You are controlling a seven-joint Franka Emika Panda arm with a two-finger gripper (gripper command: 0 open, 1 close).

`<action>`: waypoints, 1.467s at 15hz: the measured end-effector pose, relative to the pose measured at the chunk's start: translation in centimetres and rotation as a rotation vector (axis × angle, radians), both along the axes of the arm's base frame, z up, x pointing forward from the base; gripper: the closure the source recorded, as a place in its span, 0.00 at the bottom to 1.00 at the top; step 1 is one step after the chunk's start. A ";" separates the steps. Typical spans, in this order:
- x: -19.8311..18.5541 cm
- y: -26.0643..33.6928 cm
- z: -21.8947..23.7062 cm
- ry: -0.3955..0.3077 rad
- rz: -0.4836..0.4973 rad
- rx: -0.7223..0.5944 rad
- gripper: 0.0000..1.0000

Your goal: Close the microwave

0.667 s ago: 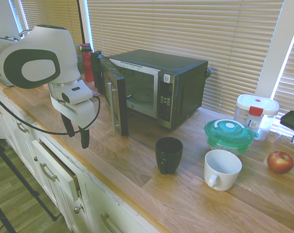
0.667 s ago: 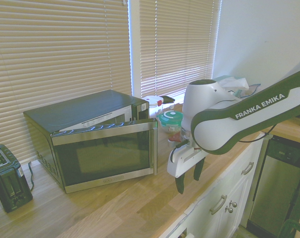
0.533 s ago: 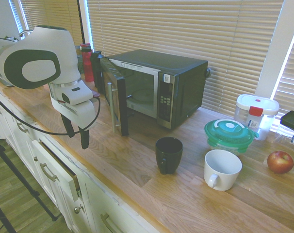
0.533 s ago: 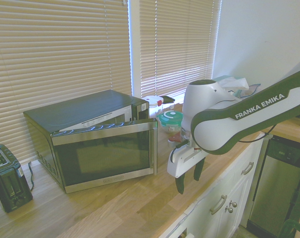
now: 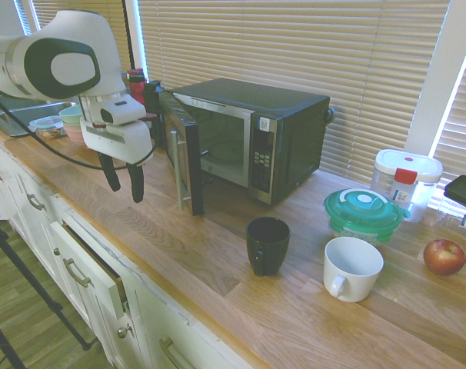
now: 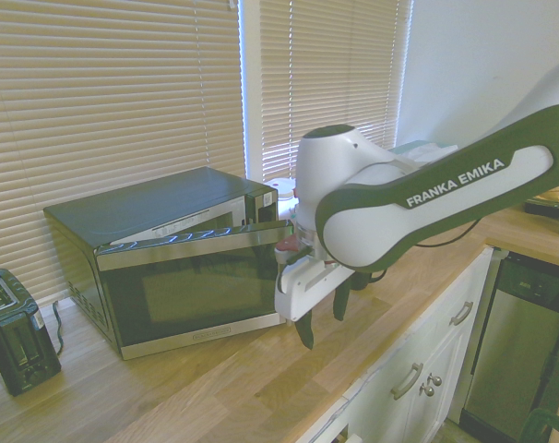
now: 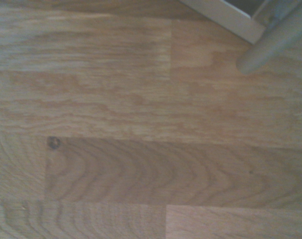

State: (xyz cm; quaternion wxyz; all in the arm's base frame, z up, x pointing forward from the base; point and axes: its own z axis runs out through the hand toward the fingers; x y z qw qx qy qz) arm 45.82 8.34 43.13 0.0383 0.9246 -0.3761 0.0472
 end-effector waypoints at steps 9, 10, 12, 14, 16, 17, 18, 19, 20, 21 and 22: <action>7.8 1.2 4.8 -0.019 0.028 -0.006 0.00; 8.8 1.0 5.4 -0.022 0.028 -0.008 0.00; 11.2 0.5 6.1 -0.021 0.036 -0.009 0.00; 14.5 -0.6 5.8 -0.015 0.044 -0.006 0.00; 17.9 -2.0 4.8 -0.005 0.041 -0.003 0.00; 19.5 -2.6 4.4 -0.007 0.039 -0.002 0.00; 20.9 -3.0 4.3 -0.018 0.039 -0.002 0.00; 22.2 -3.1 4.7 -0.042 0.040 -0.003 0.00; 23.2 -3.1 5.3 -0.064 0.040 -0.005 0.00; 23.9 -3.0 5.5 -0.076 0.040 -0.008 0.00; 24.2 -2.9 5.6 -0.080 0.040 -0.011 0.00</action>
